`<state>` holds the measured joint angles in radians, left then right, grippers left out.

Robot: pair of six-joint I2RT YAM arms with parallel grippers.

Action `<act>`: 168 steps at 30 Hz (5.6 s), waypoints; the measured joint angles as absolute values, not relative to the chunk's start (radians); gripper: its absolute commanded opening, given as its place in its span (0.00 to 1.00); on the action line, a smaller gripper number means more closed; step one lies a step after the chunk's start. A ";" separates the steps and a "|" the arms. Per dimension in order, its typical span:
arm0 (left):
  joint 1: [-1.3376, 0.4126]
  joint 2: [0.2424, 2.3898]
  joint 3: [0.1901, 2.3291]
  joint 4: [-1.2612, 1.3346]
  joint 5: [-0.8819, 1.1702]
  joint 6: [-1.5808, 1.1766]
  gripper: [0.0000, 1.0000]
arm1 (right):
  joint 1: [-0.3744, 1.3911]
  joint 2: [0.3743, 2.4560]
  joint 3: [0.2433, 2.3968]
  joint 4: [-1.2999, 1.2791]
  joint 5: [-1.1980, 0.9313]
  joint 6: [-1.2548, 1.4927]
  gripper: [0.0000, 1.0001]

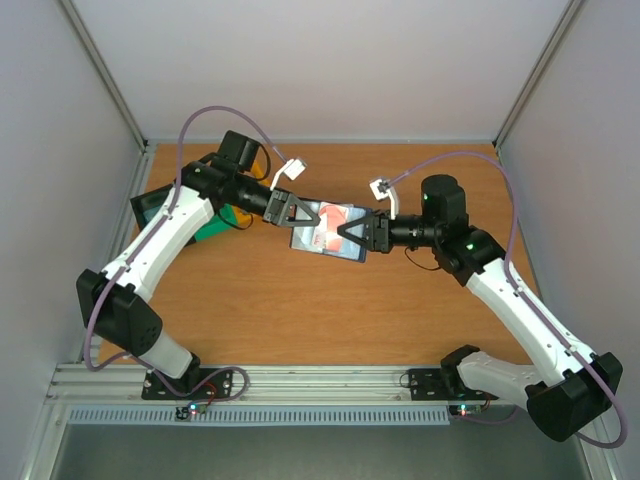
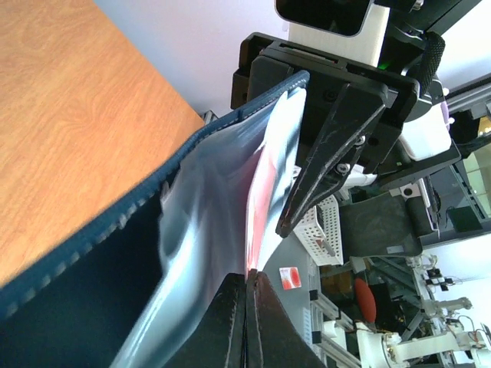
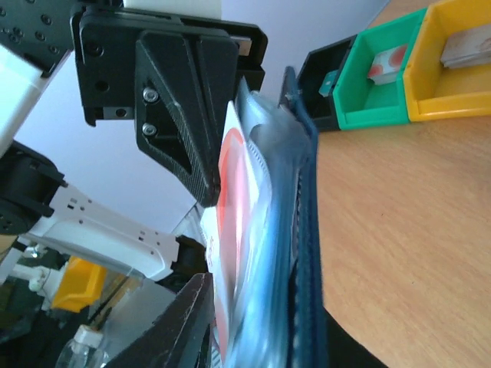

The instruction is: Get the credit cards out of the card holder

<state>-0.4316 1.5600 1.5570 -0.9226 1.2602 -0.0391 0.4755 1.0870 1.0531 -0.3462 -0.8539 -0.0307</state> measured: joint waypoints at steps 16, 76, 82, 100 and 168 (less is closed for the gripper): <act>-0.326 1.557 1.557 -1.021 1.169 0.117 0.00 | 0.423 1.085 1.055 -0.466 -0.849 -0.075 0.01; -0.554 1.578 1.666 -1.455 1.101 0.616 0.00 | 0.611 1.196 1.327 -0.823 -0.850 -0.316 0.23; -0.556 1.581 1.666 -1.456 1.095 0.614 0.00 | 0.617 1.211 1.327 -0.826 -0.827 -0.314 0.02; -0.556 1.593 1.709 -1.322 0.744 0.495 0.78 | 0.474 1.216 1.250 -0.752 -0.527 0.093 0.01; -0.758 1.017 1.348 -0.514 0.668 -0.176 0.00 | 0.752 0.912 1.192 -0.282 -0.647 -0.150 0.91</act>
